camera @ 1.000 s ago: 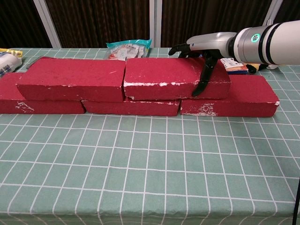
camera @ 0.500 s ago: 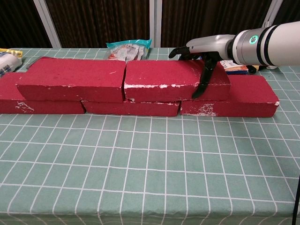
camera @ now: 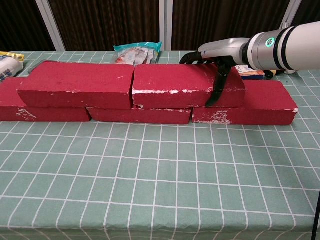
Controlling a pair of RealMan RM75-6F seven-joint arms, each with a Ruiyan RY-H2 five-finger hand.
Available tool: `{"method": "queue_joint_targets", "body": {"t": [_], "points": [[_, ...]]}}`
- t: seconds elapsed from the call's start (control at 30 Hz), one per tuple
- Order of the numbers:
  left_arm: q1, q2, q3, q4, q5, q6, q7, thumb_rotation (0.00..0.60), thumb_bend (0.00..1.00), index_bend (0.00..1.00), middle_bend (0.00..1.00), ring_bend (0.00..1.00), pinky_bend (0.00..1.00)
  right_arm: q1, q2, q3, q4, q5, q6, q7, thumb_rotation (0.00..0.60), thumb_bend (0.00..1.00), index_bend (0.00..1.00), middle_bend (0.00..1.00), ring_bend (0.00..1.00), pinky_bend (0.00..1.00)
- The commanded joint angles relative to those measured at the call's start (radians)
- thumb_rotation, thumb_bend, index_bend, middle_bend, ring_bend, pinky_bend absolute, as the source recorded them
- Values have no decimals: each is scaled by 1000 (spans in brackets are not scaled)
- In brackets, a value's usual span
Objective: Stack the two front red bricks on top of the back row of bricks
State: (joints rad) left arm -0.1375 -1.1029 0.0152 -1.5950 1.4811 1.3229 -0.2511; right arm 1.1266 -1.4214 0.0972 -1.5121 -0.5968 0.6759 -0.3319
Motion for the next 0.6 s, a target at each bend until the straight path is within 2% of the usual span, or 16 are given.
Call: {"method": "queue_joint_targets", "body": {"t": [0.03,0.6], "points": [[0,0,0,0,1,1,0,600,54,0,0,0,0,-1,1,-1,-4,1,4,2,600,0,0,0,0,0],[-2,-4,2,5,3,-5,-2,600,54,0,0,0,0,-10,24,-12,-44,10,49,-15,600,0,0,0,0,2]]}}
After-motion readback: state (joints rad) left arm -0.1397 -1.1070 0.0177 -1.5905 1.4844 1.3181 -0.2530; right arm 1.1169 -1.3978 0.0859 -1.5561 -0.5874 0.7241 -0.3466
